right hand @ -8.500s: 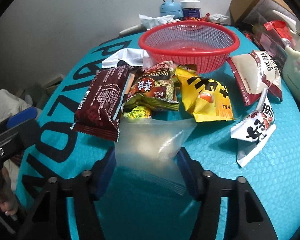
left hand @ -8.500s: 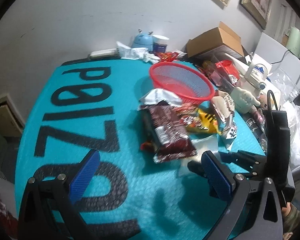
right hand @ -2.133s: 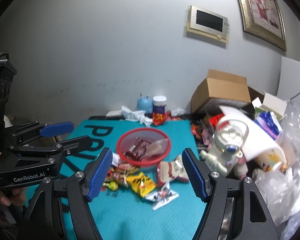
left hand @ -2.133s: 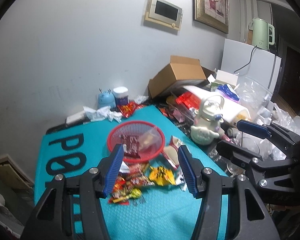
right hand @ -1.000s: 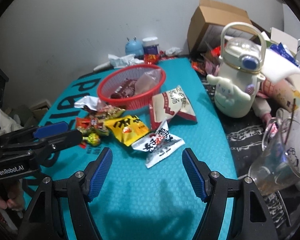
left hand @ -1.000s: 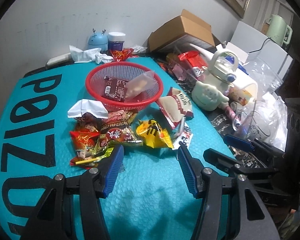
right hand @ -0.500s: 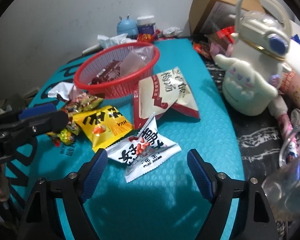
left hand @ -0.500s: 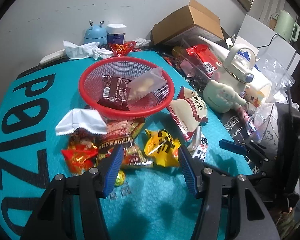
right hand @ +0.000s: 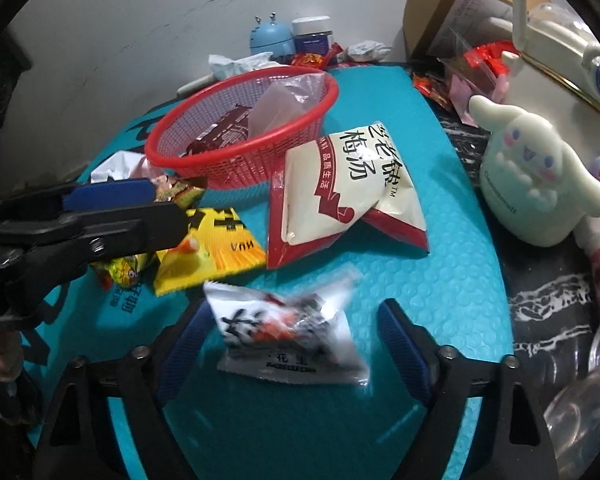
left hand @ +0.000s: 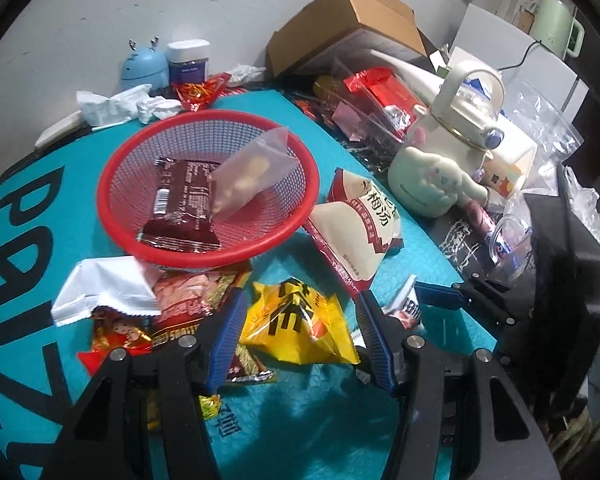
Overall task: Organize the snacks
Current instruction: 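Grasp the yellow HUA chip bag with the left tool while the right tool grasps the white peanut packet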
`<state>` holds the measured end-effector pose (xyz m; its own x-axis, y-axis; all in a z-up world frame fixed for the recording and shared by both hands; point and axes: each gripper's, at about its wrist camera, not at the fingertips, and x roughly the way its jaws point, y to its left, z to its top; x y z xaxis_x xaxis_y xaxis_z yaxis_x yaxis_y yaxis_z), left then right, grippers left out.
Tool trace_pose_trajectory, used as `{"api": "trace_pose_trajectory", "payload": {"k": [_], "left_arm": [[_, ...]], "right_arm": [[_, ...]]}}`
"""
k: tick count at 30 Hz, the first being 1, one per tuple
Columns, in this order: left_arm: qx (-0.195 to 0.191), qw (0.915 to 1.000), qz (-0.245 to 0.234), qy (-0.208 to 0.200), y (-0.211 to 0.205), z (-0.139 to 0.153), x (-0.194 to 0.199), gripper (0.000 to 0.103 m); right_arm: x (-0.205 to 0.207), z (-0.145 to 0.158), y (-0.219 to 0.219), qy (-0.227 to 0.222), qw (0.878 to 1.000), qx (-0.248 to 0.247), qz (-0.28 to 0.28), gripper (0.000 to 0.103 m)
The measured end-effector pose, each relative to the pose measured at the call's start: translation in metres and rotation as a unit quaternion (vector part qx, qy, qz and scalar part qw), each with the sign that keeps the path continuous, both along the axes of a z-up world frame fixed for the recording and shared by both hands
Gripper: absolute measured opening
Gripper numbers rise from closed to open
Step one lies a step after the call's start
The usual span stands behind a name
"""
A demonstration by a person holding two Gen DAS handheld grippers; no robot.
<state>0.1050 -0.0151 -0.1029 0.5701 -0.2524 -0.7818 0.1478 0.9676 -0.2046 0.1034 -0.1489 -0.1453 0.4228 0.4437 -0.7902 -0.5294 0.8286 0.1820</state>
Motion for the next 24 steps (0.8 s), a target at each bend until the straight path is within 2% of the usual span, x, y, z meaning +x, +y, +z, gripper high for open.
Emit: {"api": "trace_pose_trajectory", "payload": {"k": [1, 3, 11, 18, 19, 21, 24], "left_arm": [[0.001, 1.0000, -0.003, 0.004, -0.002, -0.002, 0.002, 0.056], [0.003, 0.9999, -0.008, 0.012, -0.006, -0.006, 0.005, 0.056], [0.014, 0.9989, -0.016, 0.042, -0.017, -0.023, 0.015, 0.055], [0.070, 0.9969, -0.016, 0.033, -0.030, -0.027, 0.012, 0.056], [0.074, 0.9966, -0.016, 0.031, -0.031, -0.028, 0.011, 0.056], [0.080, 0.9959, -0.021, 0.038, -0.034, -0.031, 0.011, 0.066], [0.102, 0.9938, -0.024, 0.038, -0.042, -0.036, 0.008, 0.069]], "right_arm": [[-0.001, 0.000, 0.000, -0.003, 1.000, -0.004, 0.002, 0.062], [-0.004, -0.001, 0.000, -0.007, 1.000, -0.007, 0.006, 0.058], [-0.013, 0.003, -0.018, -0.015, 1.000, -0.013, -0.017, 0.056], [-0.019, 0.006, -0.037, -0.013, 0.999, -0.010, -0.036, 0.057], [-0.020, 0.006, -0.039, -0.012, 0.999, -0.010, -0.039, 0.057], [-0.022, 0.006, -0.043, -0.012, 0.999, -0.008, -0.043, 0.057], [-0.025, 0.007, -0.047, -0.012, 0.999, -0.006, -0.049, 0.057]]}}
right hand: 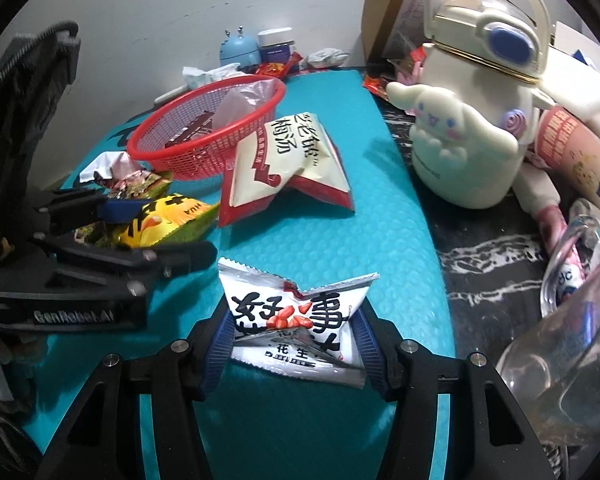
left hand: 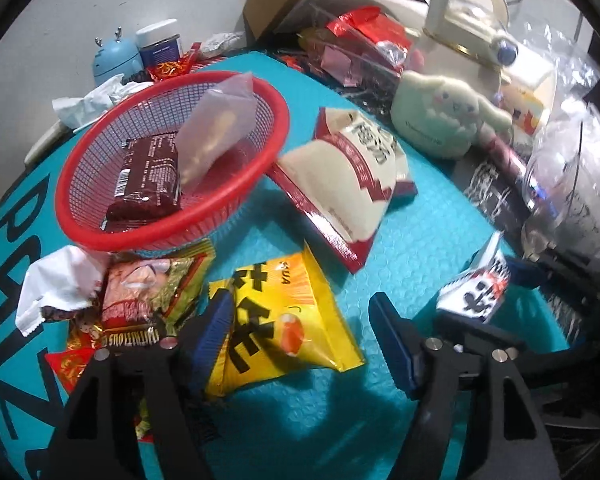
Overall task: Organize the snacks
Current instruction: 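Grasp the yellow HUA chip bag with the left tool while the right tool grasps the white peanut packet, then lift the yellow chip bag and white packet and carry them over the red basket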
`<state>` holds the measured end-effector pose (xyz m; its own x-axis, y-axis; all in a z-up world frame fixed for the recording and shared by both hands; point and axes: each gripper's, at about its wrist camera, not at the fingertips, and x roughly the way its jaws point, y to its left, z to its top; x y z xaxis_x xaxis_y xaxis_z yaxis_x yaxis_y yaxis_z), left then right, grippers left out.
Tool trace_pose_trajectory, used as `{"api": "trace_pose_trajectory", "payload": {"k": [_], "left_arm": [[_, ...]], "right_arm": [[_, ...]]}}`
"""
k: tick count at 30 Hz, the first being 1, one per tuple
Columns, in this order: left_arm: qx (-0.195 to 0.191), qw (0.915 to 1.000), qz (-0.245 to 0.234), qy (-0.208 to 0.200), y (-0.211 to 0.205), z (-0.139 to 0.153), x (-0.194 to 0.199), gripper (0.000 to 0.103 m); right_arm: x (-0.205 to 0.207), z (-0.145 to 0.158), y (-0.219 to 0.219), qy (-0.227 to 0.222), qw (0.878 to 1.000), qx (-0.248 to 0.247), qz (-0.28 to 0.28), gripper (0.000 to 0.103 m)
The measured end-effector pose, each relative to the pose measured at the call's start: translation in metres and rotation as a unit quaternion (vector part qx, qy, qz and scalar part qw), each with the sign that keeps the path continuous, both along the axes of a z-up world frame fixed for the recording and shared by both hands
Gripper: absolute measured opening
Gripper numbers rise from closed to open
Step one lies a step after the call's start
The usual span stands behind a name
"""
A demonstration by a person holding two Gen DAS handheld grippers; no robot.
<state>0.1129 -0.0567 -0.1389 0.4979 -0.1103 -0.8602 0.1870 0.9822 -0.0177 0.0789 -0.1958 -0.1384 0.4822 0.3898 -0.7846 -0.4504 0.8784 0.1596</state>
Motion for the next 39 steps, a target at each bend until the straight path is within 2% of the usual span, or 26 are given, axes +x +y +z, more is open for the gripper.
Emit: {"api": "trace_pose_trajectory", "payload": {"k": [4, 6, 8, 11, 24, 39], "left_arm": [[0.002, 1.0000, 0.007, -0.004, 0.000, -0.005, -0.002, 0.067], [0.025, 0.9996, 0.010, -0.012, -0.002, -0.007, -0.003, 0.051], [0.035, 0.9992, 0.012, -0.016, -0.003, -0.007, -0.004, 0.041], [0.017, 0.9997, 0.015, -0.011, 0.001, -0.003, -0.007, 0.039], [-0.016, 0.9994, 0.025, -0.021, 0.007, 0.017, -0.049, 0.039], [-0.047, 0.9958, 0.032, -0.072, 0.023, 0.058, -0.108, 0.039]], "right_arm": [[-0.003, 0.002, -0.004, -0.004, 1.000, 0.001, -0.006, 0.057], [-0.004, 0.002, -0.006, -0.005, 1.000, 0.002, -0.008, 0.057], [-0.005, 0.002, -0.005, -0.005, 1.000, 0.002, -0.009, 0.057], [-0.007, 0.002, -0.005, -0.005, 1.000, 0.004, -0.009, 0.057], [-0.034, 0.011, -0.001, -0.005, 1.000, 0.017, 0.001, 0.057], [-0.073, 0.035, 0.013, -0.021, 0.999, 0.040, 0.016, 0.057]]}}
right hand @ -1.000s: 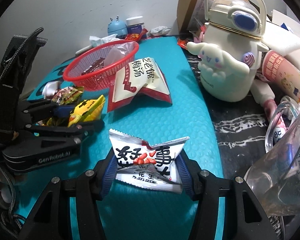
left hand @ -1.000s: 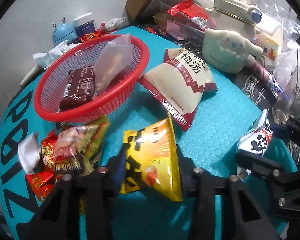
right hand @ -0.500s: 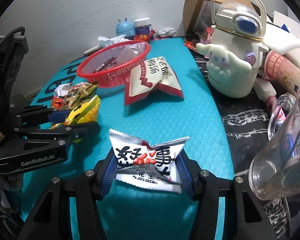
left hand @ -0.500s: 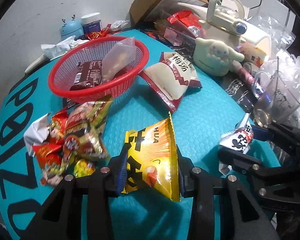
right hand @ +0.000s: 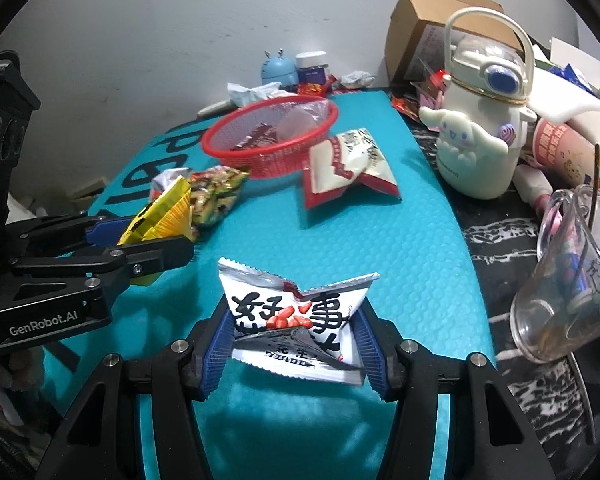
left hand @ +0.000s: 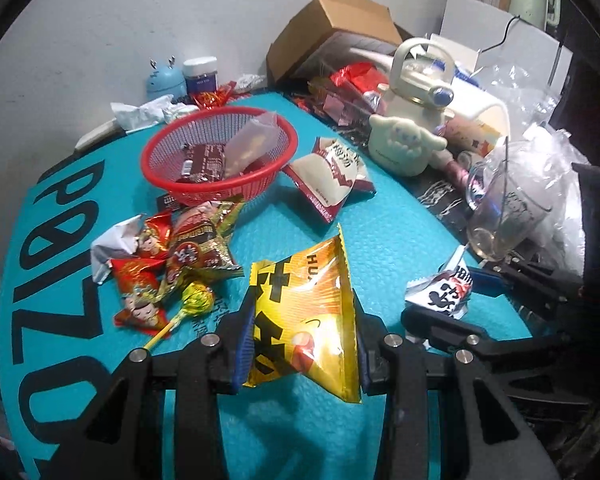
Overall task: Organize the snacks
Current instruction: 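Lift the yellow chip bag and white packet and carry them over the red basket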
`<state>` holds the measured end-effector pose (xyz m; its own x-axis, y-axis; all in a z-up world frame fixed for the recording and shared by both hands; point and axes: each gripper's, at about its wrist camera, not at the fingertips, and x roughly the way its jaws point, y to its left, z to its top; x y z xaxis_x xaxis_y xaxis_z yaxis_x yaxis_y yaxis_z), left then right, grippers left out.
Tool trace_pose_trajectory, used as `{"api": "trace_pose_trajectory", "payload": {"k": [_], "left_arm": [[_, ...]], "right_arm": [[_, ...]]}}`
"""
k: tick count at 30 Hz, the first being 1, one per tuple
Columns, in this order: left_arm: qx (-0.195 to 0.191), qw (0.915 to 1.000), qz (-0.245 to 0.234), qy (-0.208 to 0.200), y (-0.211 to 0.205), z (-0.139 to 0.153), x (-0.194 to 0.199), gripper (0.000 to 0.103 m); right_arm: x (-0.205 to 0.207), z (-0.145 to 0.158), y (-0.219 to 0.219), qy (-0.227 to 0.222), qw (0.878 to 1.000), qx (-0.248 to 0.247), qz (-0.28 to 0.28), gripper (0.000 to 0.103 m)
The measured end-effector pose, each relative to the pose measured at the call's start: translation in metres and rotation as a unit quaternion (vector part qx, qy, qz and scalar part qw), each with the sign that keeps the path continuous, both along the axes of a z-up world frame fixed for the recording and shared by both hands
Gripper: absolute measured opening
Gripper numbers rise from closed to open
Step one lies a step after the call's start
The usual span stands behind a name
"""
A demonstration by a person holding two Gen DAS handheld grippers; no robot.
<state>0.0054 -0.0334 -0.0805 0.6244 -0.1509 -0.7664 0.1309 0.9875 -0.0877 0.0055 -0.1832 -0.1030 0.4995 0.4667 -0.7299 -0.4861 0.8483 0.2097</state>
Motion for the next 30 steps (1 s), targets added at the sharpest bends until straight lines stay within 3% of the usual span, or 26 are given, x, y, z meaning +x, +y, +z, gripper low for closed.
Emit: {"api": "trace_pose_trajectory", "payload": {"k": [15, 30], "left_arm": [[-0.031, 0.9963, 0.003, -0.080, 0.013, 0.055, -0.042, 0.039], [-0.033, 0.9884, -0.004, -0.148, 0.028, 0.109, -0.014, 0.039]], "right_arm": [[-0.027, 0.045, 0.013, -0.042, 0.999, 0.023, 0.019, 0.057], [0.013, 0.098, 0.028, -0.101, 0.994, 0.033, 0.031, 0.057]]}}
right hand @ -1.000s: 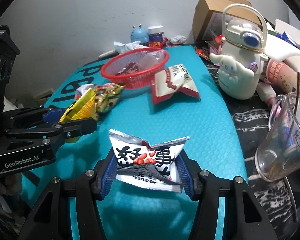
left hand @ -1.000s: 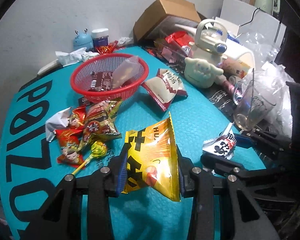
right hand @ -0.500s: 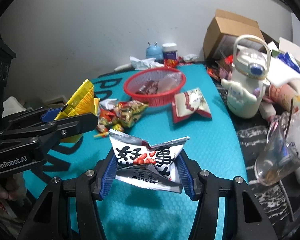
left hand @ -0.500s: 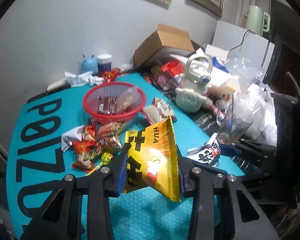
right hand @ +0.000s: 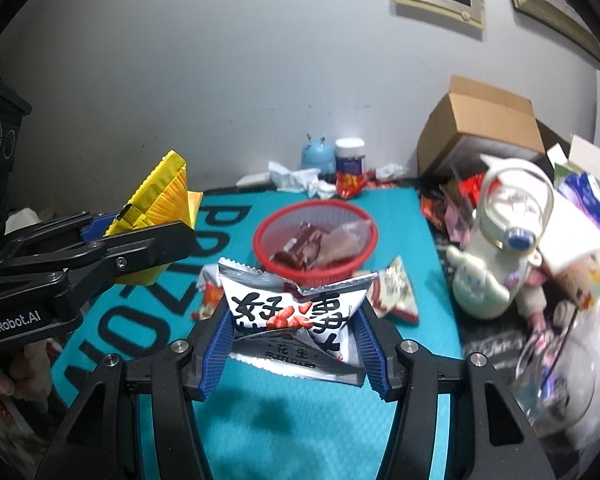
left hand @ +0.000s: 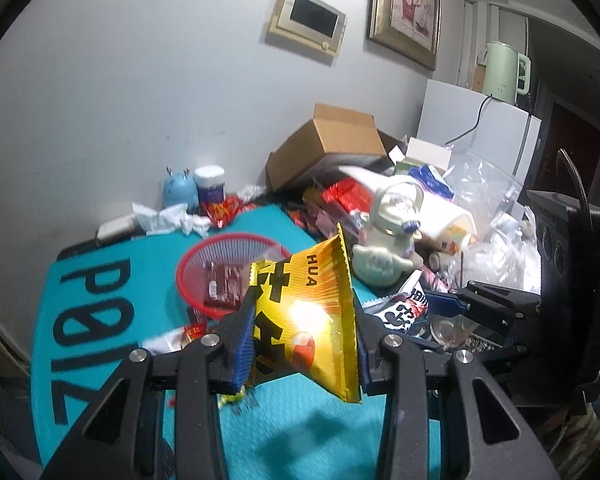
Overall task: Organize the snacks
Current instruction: 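Lift the yellow chip bag and white packet and carry them over the red basket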
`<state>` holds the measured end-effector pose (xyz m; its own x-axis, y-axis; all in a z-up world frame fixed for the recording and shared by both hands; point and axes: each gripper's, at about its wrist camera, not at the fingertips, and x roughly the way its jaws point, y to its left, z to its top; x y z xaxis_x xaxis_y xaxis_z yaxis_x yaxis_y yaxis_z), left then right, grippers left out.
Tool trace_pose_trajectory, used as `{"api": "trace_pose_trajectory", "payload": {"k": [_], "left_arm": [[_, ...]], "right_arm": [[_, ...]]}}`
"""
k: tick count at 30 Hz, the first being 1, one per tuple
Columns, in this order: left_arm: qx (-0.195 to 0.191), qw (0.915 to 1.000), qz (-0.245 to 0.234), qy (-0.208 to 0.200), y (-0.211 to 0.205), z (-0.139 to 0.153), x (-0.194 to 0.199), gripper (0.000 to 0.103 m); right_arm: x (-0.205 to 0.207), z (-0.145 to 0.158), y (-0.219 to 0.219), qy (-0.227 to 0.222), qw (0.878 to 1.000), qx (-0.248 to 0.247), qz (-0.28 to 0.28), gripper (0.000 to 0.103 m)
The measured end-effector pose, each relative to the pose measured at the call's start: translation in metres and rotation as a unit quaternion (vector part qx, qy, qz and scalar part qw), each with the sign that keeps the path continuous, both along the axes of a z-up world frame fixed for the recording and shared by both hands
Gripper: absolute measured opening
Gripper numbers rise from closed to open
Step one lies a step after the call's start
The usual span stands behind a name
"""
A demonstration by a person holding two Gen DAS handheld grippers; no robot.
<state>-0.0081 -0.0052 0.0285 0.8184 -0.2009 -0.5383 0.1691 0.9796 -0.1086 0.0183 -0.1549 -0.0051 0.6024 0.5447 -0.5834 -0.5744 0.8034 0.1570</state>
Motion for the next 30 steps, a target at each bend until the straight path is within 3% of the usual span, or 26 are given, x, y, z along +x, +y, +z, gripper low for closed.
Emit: {"api": "trace_pose_trajectory", "payload": {"k": [13, 23, 30], "left_arm": [[0.005, 0.9991, -0.008, -0.042, 0.016, 0.026, 0.050, 0.039], [-0.022, 0.9988, 0.003, -0.044, 0.038, 0.019, 0.105, 0.039], [-0.020, 0.9984, 0.031, -0.042, 0.056, 0.007, 0.140, 0.039]], "right_arm": [[0.048, 0.033, 0.019, -0.043, 0.999, 0.003, -0.001, 0.057], [0.098, 0.037, 0.043, -0.058, 0.998, 0.004, 0.002, 0.057], [0.133, 0.025, 0.060, -0.051, 0.999, 0.001, 0.006, 0.057]]}}
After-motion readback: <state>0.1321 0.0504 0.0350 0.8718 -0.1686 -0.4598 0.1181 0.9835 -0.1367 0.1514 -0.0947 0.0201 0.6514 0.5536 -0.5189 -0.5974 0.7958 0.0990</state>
